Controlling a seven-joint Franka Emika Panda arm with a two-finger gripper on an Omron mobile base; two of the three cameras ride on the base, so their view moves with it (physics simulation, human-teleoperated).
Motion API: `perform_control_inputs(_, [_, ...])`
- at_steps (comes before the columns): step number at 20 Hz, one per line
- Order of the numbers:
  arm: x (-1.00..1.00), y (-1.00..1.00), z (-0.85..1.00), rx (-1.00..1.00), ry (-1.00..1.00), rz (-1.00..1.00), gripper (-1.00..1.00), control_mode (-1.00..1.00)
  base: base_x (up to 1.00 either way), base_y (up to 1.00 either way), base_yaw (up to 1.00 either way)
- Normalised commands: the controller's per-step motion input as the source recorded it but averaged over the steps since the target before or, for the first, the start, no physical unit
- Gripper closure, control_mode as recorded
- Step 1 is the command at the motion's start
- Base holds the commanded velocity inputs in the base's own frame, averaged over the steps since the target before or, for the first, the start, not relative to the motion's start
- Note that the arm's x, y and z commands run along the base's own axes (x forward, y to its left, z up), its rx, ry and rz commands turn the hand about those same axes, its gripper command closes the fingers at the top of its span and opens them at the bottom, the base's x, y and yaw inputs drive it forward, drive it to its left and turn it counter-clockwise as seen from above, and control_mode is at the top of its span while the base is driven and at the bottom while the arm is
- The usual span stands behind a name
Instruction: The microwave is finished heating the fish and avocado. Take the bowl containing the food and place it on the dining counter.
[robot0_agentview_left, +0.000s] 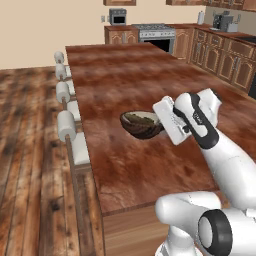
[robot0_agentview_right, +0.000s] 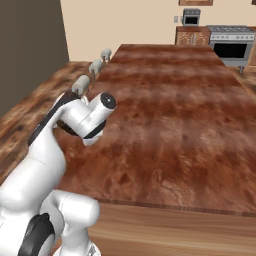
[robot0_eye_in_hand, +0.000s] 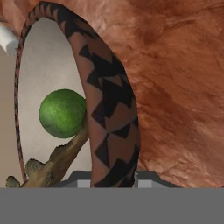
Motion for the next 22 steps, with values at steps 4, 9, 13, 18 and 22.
perform_control_inputs(4, [0.21,0.24,-0.03,-0.01,0.00,0.02,1.00,-1.00,0.00,0.00,0.00])
perform_control_inputs(9, [0.64,0.17,-0.48,-0.03,-0.01,0.00,1.00,-1.00,0.00,0.00,0.00])
perform_control_inputs(13, [0.79,0.23,-0.59,-0.05,0.00,0.00,1.00,-1.00,0.00,0.00,0.00])
perform_control_inputs(18, [0.86,0.32,-0.61,-0.10,0.00,0.00,1.00,-1.00,0.00,0.00,0.00])
perform_control_inputs(22, [1.00,0.28,-0.43,-0.07,0.00,0.00,1.00,-1.00,0.00,0.00,0.00])
